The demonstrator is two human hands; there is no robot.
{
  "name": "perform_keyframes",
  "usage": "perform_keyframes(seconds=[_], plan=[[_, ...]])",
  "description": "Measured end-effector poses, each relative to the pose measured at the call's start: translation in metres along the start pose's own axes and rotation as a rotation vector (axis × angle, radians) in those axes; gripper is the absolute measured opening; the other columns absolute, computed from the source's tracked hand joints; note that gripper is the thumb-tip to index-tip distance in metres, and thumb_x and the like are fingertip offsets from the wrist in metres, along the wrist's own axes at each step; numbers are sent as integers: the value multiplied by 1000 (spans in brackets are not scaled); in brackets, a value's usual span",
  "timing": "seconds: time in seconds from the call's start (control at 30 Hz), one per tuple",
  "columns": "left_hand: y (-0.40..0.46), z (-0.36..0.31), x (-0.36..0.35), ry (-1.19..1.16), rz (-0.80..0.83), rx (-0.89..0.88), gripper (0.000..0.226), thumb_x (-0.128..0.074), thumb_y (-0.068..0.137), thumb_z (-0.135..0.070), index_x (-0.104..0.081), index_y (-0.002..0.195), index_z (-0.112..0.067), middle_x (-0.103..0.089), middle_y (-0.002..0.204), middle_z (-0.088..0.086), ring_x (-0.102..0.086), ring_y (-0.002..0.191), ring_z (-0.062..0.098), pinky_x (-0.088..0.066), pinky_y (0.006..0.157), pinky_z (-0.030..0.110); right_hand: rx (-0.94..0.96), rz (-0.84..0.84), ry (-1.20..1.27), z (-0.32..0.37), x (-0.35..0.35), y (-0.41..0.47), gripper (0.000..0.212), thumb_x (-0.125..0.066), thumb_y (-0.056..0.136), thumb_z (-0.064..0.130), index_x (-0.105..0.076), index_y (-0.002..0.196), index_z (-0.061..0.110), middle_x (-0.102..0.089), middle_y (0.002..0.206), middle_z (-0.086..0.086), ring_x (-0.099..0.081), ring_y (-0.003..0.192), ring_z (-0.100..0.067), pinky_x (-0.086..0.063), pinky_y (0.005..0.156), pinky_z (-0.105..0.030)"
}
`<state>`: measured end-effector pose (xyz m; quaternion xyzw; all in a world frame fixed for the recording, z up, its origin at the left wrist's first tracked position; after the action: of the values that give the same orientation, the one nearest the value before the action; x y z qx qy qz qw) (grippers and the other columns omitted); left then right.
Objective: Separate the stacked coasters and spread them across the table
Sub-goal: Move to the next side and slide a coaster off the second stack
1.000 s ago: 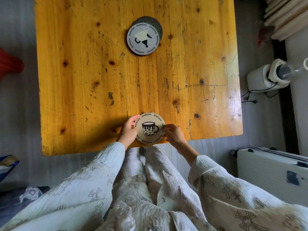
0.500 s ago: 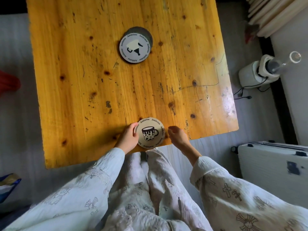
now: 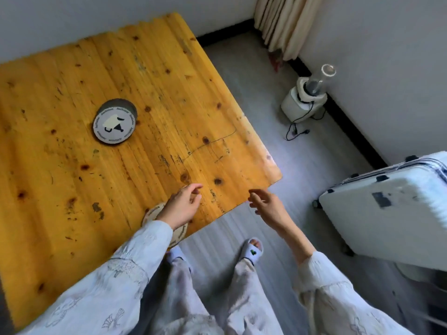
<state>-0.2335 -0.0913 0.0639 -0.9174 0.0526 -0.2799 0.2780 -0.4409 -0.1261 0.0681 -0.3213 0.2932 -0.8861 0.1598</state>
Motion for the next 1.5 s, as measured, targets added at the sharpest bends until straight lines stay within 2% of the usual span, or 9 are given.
perform_keyframes(seconds=[0.2,0.27,0.37,0.5,0.63,0.93,1.17,1.4,1.5], plan=[[1,-83,-90,-115,-97,-16,31,-46,91,-12,-52,121,-9,-59,119,13,-55,96,20,-38,81,19,43,-48,83,-46,116,-9,27,-42,96,16,-59,115,8,-67,111,-18,-65,94,-27,-50,87,-38],[1,-112,-126,-201,-101,-1,29,-46,91,-9,-53,119,-5,-60,119,18,-57,100,26,-40,84,22,54,-68,102,-63,158,-14,26,-43,96,14,-59,115,7,-68,111,-20,-63,88,-25,-48,80,-33],[9,-162,-167,-214,-29,-45,28,-46,91,-9,-54,118,-6,-61,118,17,-56,97,20,-40,87,23,75,-121,124,-77,217,-20,26,-43,97,16,-60,115,9,-69,109,-16,-61,85,-19,-45,74,-25],[40,-220,-154,-223,-127,-133,28,-47,90,-9,-55,117,-6,-61,113,13,-55,94,17,-37,78,12,121,-130,113,-67,268,1,26,-43,97,17,-59,115,9,-69,108,-15,-61,86,-18,-44,77,-26],[71,-242,-133,-231,-228,-123,28,-46,91,-10,-55,118,-7,-61,113,12,-54,95,17,-39,82,19,199,-74,53,-38,293,42,26,-43,97,18,-60,115,11,-70,107,-13,-62,88,-18,-46,77,-27],[156,-243,-108,-465,-435,47,30,-44,92,-8,-51,120,0,-56,124,21,-53,113,28,-38,90,25,399,62,-230,71,324,165,24,-48,95,21,-62,112,11,-72,106,-13,-66,101,-25,-50,91,-35],[201,-271,-63,-539,-581,91,29,-45,92,-9,-53,118,-1,-58,122,19,-54,110,25,-38,91,25,550,196,-374,150,326,227,25,-47,95,21,-61,114,11,-71,108,-15,-65,104,-28,-50,96,-39],[201,-243,-23,-710,-803,282,29,-44,92,-5,-51,119,1,-54,123,23,-49,105,19,-35,85,17,696,451,-506,227,269,271,27,-47,96,23,-59,118,12,-70,112,-13,-66,104,-25,-47,92,-30],[216,-235,-8,-748,-879,357,30,-43,91,-2,-50,120,3,-54,124,24,-47,102,17,-37,73,7,747,540,-552,259,246,294,28,-47,96,24,-58,119,13,-69,115,-13,-66,105,-25,-48,94,-31]])
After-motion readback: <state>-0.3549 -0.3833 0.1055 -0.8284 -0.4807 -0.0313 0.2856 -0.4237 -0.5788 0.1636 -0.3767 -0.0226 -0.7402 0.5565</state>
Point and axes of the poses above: each hand's wrist, its own y-axis towards the middle knuckle, its own x-axis out of the back of the hand, z = x × y, the point moved 9 cm from there along y, towards the middle knuckle
